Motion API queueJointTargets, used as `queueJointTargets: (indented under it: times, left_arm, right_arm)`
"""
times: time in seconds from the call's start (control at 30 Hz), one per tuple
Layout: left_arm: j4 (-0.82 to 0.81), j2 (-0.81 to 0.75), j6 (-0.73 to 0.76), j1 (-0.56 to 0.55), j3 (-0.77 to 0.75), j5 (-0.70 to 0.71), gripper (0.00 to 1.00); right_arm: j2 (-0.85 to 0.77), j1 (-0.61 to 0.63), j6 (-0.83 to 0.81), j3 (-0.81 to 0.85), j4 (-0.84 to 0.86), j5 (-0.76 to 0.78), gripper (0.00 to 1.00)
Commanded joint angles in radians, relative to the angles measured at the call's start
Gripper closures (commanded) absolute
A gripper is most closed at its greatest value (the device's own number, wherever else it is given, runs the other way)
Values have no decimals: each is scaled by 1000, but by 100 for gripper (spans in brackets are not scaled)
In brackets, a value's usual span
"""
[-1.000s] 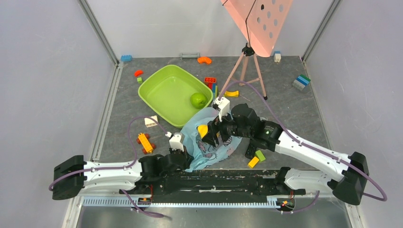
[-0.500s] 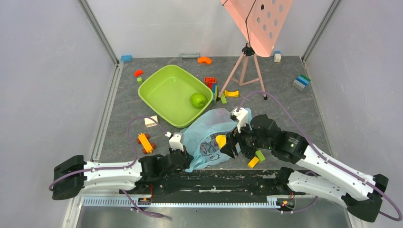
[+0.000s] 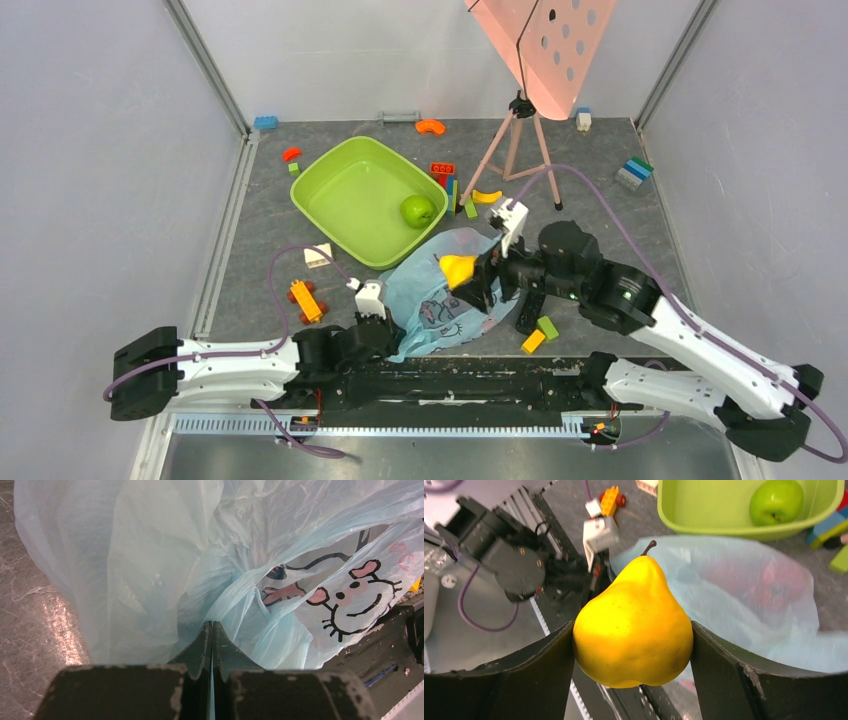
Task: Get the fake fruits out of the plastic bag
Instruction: Take out the fake fruit from the plastic bag, then place the fake fruit in the bin.
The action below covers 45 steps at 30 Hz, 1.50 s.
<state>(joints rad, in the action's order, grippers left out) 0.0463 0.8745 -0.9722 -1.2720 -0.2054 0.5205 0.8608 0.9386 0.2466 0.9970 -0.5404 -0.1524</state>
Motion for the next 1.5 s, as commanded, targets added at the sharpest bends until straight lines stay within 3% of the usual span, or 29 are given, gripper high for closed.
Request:
queueJointTargets:
  times: [0.0,0.37,0.6,1.07,1.47]
  left_arm:
    - [-18,6,-37,-2,19,36,98]
    - [-19,2,-50,-2,57,52,98]
    - [-19,-16,-63,-2,80,53,98]
    - [-70,-6,-60,-3,114,73,98]
    - [-86,16,-65,-2,116,76,98]
  right_arm:
    - [141,3,0,83,197,-14,32]
    - [651,-7,-209,343,374,40,27]
    - [919,-38,-237,510,407,33,28]
    - [1123,-88,-322,576,465,63,27]
    - [1265,-103,-425,655,443,127,20]
